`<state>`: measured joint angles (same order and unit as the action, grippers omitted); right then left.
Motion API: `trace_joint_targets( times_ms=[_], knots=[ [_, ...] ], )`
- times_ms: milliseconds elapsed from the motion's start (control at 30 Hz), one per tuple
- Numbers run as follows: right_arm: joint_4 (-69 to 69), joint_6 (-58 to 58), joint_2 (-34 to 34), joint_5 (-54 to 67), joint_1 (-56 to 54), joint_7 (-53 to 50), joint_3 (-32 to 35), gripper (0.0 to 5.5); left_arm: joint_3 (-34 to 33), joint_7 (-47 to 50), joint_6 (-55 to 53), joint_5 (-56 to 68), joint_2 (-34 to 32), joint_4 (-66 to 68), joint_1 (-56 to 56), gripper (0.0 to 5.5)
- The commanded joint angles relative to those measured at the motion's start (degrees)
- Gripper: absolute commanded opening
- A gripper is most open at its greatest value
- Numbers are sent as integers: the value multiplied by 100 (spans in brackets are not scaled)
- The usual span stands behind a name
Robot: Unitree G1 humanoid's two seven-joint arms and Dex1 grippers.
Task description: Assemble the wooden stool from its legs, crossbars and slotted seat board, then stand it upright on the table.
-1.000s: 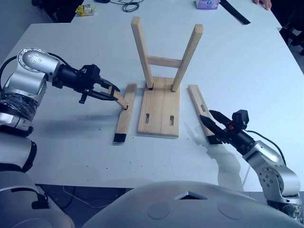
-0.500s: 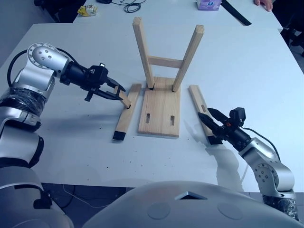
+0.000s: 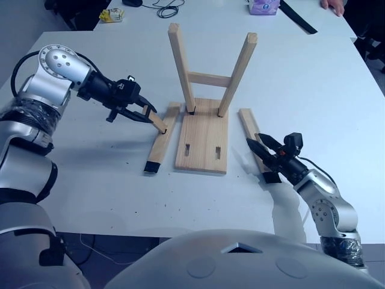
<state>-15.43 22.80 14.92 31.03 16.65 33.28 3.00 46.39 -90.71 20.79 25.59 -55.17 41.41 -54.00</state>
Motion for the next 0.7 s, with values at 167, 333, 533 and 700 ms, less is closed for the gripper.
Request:
trace_joint_targets(
  times_ms=[167,333,533,700],
  knots=[
    [245,-512,-461,-238,49,-278,-128,303,1538,-178,-110,49,-208,31,-53,132],
    [414,-790,-721,-352,59,-378,-208,303,2274,-178,38,383,-450,-110,-425,132],
    [527,-977,-835,-389,122,-406,-250,303,2764,-178,158,574,-359,40,-637,132],
    [516,-933,-757,-362,122,-381,-273,303,2831,-178,195,630,-222,253,-577,132]
  ],
)
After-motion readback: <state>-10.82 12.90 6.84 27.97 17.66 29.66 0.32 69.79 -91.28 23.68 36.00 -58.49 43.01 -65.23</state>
